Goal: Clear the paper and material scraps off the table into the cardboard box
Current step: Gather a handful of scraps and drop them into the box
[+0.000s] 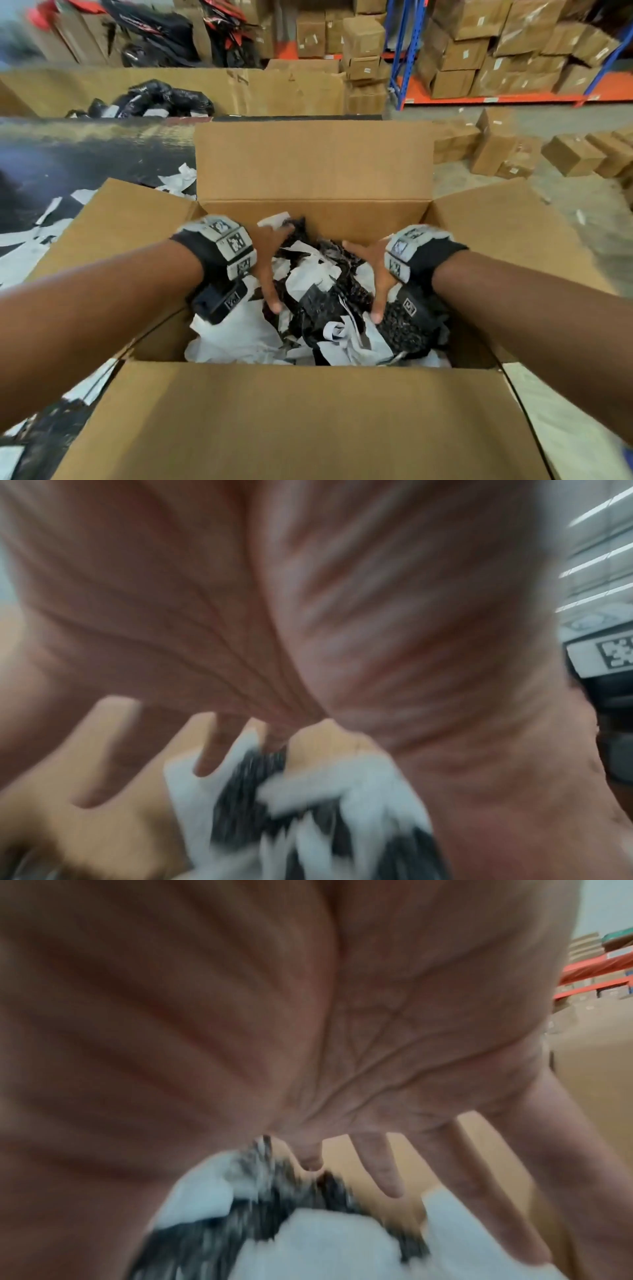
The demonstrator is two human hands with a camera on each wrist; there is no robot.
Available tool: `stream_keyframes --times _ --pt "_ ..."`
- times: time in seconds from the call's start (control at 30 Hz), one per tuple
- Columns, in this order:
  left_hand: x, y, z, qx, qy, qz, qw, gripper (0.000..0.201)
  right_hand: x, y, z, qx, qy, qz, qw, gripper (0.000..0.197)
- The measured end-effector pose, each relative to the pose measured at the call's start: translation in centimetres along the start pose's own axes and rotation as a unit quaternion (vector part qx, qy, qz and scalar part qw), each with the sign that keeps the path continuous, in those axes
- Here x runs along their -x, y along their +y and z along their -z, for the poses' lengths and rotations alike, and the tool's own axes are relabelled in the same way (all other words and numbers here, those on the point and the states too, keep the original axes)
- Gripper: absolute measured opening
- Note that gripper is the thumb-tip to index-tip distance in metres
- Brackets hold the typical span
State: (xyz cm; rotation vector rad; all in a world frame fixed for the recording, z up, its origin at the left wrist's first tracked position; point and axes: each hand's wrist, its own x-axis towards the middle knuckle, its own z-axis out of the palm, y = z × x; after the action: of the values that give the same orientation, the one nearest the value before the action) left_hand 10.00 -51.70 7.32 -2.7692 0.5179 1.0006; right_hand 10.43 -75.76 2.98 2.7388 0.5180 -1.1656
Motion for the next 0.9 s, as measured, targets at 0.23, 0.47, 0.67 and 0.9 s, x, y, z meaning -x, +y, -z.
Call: stream_keyframes --times 0.23,0.47,0.67,0.9 --pt "-1.8 1.1 -3.4 -0.003 -0.051 -0.018 0.999 0.102 -1.6 -0.6 -1.4 0.019 -0.009 0.004 1.0 0.145" --pt "3.8 -0.6 1.5 0.011 0.146 -0.006 0.989 0.106 5.8 -0.4 4.8 0.049 0.136 0.012 0.989 0.096" --pt "10.0 -1.7 1.9 0.022 0.323 -0.07 0.944 0.096 12.9 -4.0 7.1 0.06 0.304 0.069 0.948 0.083" --pt "18.6 -5.0 -1.4 0.042 0.423 -0.093 0.9 0.084 20.2 -12.6 7.4 0.075 0.388 0.103 0.913 0.077"
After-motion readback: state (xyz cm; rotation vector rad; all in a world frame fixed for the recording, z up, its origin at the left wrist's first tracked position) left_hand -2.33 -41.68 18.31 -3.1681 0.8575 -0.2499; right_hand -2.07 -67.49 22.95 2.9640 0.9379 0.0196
